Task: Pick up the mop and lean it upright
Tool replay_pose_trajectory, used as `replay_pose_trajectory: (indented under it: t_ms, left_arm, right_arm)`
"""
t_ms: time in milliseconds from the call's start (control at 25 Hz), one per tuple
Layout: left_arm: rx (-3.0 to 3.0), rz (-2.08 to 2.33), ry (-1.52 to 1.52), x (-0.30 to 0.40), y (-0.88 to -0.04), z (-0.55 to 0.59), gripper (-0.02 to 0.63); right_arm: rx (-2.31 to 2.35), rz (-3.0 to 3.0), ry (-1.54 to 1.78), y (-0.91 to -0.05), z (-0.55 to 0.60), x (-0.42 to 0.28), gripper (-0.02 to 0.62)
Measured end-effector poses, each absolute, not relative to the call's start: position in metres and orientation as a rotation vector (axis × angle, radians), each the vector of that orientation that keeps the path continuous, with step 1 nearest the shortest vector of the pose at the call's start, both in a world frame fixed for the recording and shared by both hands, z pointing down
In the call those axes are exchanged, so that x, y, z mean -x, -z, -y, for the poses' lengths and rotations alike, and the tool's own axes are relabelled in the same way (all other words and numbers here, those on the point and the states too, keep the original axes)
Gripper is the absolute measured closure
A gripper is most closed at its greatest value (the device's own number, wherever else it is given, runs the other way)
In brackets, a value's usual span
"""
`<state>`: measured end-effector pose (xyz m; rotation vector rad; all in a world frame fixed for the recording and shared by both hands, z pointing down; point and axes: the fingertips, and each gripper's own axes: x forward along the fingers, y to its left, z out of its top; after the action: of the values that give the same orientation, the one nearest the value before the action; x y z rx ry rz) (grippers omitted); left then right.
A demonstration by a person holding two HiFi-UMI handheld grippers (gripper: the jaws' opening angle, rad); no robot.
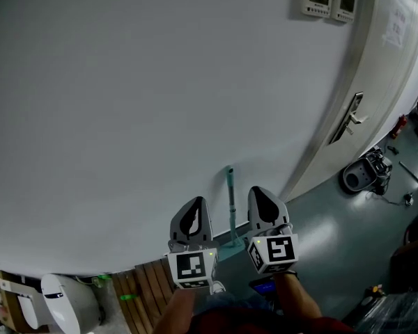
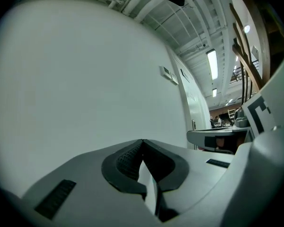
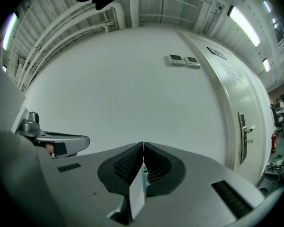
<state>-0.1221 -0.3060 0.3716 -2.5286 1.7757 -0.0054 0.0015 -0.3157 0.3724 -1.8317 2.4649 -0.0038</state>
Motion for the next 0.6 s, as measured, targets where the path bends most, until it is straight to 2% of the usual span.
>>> replay_pose_trajectory:
  t_ms: [600]
  left_arm:
    - [2.511,-1.778,-0.042,0.105,-0.371,0.349,0.592]
  right_arm:
    - [1.781,-2.525,-0.004,-0.382,0.361,-0.006,0.578]
